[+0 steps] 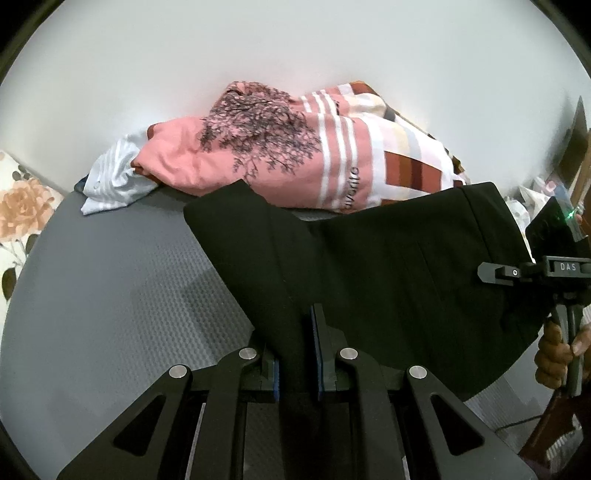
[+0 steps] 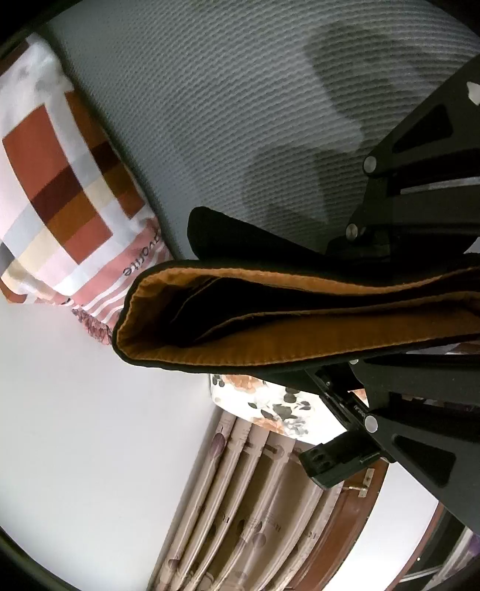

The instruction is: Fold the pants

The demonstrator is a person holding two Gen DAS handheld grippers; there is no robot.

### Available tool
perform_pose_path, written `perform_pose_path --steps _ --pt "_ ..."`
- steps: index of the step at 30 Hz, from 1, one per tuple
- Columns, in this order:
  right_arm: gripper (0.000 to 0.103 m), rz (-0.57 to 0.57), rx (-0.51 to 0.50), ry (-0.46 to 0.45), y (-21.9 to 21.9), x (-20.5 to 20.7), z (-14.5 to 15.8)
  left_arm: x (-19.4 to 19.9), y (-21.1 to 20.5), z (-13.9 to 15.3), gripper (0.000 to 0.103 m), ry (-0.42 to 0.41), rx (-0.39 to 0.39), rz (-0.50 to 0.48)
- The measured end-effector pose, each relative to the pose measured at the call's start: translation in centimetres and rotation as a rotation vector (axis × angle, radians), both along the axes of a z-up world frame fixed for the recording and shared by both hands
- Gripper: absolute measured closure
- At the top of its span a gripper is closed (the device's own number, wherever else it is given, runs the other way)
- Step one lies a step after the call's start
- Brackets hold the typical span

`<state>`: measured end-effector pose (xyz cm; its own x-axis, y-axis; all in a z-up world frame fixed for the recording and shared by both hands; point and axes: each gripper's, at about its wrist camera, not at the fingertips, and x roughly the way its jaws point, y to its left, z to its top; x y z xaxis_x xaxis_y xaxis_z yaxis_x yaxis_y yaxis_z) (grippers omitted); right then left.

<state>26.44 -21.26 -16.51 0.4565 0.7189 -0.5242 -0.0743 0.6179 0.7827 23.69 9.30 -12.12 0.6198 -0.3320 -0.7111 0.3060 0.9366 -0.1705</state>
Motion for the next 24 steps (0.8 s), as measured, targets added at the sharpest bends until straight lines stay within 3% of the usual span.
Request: perform_pose_path --steps 15,24 --pt "0.082 0.011 0.008 0.017 0.3 1.2 -1.2 4.8 2.7 -1.8 0.09 0.015 -0.013 0.057" --pt "0.082 0.01 0.012 0.015 0.0 1.7 -0.4 6.2 3.2 -2.0 0.09 0.008 -0.019 0.072"
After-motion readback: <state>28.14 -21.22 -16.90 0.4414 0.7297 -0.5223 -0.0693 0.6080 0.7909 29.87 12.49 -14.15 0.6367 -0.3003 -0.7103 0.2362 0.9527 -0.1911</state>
